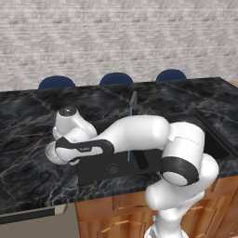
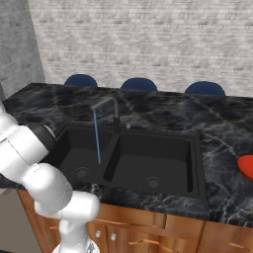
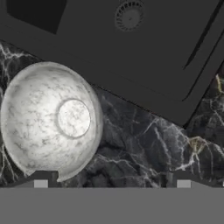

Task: Rinse each bowl for a few seconds and place them down in the sink or on the counter.

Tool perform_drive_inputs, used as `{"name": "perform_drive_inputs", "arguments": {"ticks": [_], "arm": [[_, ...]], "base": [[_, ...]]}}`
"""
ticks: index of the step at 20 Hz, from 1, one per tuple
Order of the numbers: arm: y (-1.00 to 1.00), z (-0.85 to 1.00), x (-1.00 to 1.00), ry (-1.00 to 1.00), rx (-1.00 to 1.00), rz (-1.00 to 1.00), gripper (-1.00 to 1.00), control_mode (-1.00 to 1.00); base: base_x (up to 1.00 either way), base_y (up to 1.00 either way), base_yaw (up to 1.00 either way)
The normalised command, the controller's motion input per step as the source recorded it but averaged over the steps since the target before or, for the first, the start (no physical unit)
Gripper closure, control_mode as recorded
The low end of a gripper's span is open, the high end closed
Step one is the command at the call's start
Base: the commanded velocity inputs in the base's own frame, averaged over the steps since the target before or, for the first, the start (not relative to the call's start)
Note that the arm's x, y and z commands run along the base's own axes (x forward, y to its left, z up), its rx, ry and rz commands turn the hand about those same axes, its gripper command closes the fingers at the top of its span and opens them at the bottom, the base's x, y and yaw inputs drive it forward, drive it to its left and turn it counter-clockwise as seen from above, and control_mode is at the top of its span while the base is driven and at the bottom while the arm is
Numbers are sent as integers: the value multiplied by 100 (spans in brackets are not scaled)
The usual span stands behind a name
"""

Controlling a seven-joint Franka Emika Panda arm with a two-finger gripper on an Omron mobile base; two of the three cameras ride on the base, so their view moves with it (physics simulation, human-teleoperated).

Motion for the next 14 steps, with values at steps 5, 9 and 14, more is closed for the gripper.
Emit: {"name": "perform_drive_inputs", "arguments": {"ticks": [5,9,14], "arm": [[-47,100,-12,-11,-11,10,-100,-100],[-85,100,-20,-14,-12,11,-100,-100],[-90,100,-23,-14,-10,9,-100,-100]], "base": [[0,0,0],[0,0,0],[0,0,0]]}}
